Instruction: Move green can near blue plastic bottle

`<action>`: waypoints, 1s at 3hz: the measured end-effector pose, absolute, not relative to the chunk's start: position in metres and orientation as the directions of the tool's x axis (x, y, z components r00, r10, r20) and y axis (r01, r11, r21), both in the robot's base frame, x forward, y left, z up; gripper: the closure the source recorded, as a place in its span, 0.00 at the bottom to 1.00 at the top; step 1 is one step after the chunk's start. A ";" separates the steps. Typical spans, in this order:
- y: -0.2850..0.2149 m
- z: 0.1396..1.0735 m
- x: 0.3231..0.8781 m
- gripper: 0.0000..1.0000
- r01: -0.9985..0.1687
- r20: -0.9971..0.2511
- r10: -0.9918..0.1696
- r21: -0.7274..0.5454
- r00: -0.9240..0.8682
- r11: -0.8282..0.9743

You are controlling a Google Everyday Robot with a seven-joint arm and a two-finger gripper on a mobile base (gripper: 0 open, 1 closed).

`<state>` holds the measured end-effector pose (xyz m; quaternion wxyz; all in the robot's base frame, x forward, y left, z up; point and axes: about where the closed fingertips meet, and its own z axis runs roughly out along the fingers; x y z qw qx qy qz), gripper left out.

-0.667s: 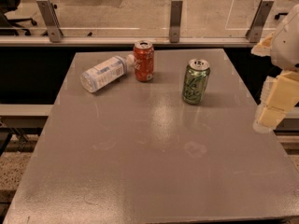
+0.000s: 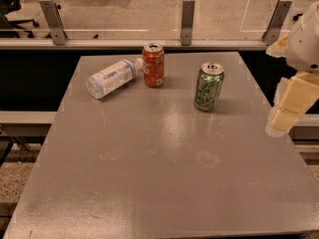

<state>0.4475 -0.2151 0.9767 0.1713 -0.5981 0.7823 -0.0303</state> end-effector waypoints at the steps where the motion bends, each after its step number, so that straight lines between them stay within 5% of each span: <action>1: -0.210 0.970 0.466 0.00 -0.921 -0.269 -0.936 -0.256 -0.225 0.295; 3: -0.197 0.948 0.513 0.00 -0.914 -0.366 -0.901 -0.236 -0.232 0.331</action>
Offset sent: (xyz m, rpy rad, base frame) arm 0.0689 0.0129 -0.0285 0.1445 -0.0436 -0.0372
